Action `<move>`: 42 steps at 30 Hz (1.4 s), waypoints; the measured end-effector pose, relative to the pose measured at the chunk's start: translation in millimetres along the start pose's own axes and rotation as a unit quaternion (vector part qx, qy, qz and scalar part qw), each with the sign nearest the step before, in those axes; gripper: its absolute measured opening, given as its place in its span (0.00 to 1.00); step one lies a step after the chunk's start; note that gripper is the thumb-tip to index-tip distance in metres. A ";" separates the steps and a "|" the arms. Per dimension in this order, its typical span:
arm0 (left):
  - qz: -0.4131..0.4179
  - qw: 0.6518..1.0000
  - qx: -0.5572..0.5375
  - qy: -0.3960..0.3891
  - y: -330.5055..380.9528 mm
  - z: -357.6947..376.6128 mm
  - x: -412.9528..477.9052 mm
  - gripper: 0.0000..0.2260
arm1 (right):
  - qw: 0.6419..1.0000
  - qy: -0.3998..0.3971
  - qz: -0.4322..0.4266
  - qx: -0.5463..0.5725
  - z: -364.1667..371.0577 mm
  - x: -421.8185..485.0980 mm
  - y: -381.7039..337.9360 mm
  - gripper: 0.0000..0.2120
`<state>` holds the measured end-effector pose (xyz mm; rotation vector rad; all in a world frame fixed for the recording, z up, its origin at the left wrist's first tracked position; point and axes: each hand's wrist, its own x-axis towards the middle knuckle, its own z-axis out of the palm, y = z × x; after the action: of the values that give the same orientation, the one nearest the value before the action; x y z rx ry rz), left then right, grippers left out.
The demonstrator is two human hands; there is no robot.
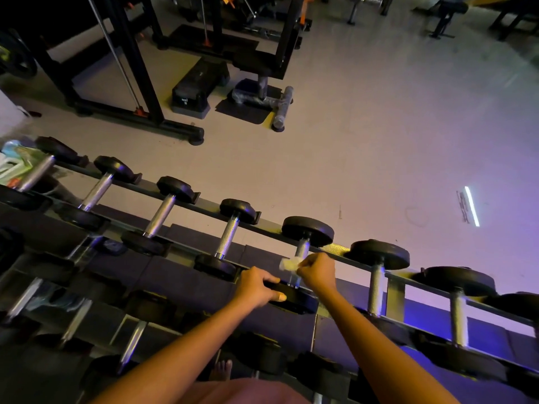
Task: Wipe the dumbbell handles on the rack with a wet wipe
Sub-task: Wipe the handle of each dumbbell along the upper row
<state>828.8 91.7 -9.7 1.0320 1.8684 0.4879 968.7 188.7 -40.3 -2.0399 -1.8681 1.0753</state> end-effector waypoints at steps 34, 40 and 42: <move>-0.009 0.999 0.009 -0.030 3.5 -6.1 2.7 0.23 | 0.996 0.055 -0.027 0.063 -16.6 13.4 -19.8 0.07; -0.013 0.999 0.012 -0.029 4.0 -7.2 2.8 0.23 | 0.998 -0.035 -0.037 -0.020 -11.0 4.5 -10.2 0.06; -0.013 0.999 0.014 -0.031 4.8 -7.7 3.1 0.23 | 0.996 -0.066 -0.031 -0.044 -2.2 -7.1 0.4 0.07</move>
<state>823.6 97.6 -4.2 1.0295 1.8353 0.4118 970.7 182.8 -36.1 -1.9861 -2.0641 1.1580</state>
